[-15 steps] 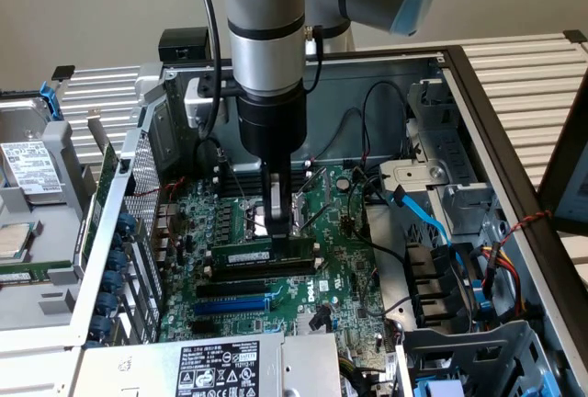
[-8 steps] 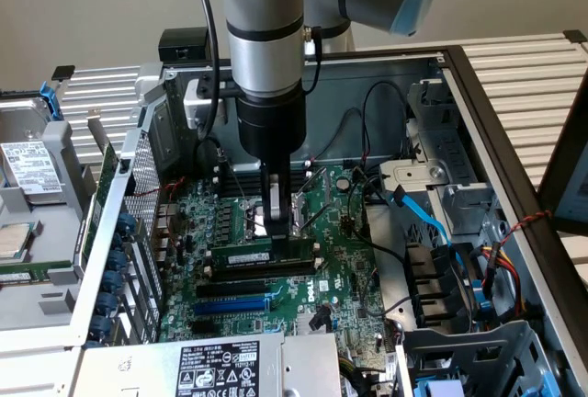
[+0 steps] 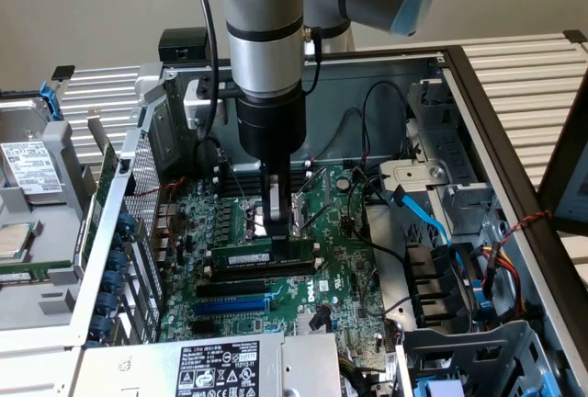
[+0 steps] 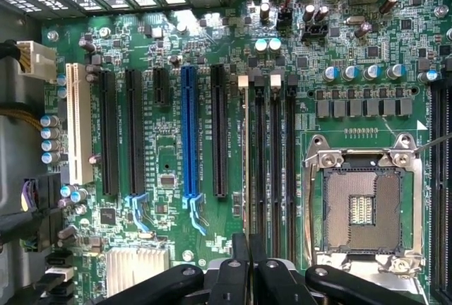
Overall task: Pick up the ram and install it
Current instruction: 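Insert the ram into the slot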
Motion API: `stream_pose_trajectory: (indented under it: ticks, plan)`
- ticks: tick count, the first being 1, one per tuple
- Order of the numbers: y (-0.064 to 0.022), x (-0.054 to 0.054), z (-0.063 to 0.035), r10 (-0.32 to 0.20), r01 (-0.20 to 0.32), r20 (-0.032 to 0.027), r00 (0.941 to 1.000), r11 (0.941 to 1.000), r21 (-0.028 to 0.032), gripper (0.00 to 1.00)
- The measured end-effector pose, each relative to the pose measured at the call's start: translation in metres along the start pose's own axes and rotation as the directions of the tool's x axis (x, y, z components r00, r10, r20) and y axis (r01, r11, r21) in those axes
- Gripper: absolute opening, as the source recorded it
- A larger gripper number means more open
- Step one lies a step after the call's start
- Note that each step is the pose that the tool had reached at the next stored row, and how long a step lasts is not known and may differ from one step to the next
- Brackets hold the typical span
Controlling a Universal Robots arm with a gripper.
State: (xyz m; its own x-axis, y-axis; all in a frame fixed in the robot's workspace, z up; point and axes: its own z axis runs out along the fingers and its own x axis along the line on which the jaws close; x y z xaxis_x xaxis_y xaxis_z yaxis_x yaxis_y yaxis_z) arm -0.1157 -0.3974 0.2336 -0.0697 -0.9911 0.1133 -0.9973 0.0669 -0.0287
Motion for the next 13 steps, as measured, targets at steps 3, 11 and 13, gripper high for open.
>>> stream_pose_trajectory:
  ticks: [3, 11, 13]
  plan:
    - [0.0001, 0.0000, 0.0001, 0.002, -0.002, -0.0030, 1.0000, 1.0000, -0.0001, 0.12]
    - [0.0006, 0.0000, 0.0005, 0.002, -0.002, -0.0030, 1.0000, 1.0000, 0.0000, 0.12]
    - [0.0007, 0.0000, 0.0005, 0.002, -0.002, -0.0024, 1.0000, 1.0000, 0.0003, 0.12]
